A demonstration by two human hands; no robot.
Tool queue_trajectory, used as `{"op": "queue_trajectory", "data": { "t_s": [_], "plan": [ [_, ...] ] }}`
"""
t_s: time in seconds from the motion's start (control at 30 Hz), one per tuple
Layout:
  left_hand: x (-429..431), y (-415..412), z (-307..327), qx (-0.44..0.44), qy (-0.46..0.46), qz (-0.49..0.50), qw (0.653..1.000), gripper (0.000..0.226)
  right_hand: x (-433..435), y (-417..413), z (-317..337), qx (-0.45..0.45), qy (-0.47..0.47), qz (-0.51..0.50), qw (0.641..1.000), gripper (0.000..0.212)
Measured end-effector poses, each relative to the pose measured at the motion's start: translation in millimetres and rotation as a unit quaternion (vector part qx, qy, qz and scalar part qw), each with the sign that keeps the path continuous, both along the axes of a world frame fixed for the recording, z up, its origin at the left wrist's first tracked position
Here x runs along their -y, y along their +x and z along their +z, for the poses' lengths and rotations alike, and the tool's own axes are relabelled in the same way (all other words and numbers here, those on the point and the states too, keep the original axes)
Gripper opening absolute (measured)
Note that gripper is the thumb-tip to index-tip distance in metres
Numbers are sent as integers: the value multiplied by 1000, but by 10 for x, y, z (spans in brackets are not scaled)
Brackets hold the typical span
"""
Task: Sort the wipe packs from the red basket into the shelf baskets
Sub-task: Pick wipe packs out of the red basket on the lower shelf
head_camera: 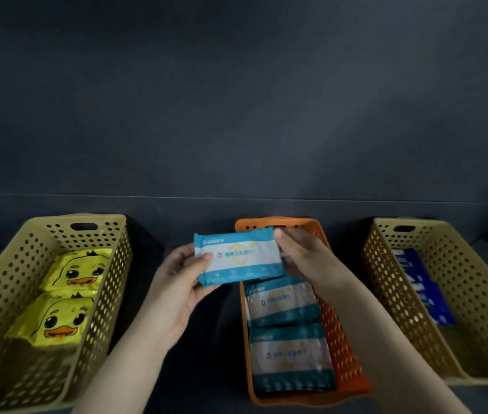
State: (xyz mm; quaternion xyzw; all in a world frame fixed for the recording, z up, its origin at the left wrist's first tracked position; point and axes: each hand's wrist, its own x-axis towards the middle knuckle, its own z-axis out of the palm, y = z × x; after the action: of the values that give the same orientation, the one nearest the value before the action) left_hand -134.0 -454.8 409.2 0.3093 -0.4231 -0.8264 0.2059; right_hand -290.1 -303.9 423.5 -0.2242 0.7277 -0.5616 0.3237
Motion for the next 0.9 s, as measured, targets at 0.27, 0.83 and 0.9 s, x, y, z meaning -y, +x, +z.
{"op": "queue_trajectory", "data": {
  "t_s": [0.27,0.83,0.9],
  "plan": [
    [-227,-279,-194,92,-274,-103,952,40,-563,51,61,-102,90,-150,979,35],
    [-283,-201,-259,111,-271,-247,924,57,-407,364,-295,-383,341,36,858,46],
    [-307,-204,-244,111,-268,-244,925,56,-404,358,-304,-340,324,34,882,43]
  ]
}}
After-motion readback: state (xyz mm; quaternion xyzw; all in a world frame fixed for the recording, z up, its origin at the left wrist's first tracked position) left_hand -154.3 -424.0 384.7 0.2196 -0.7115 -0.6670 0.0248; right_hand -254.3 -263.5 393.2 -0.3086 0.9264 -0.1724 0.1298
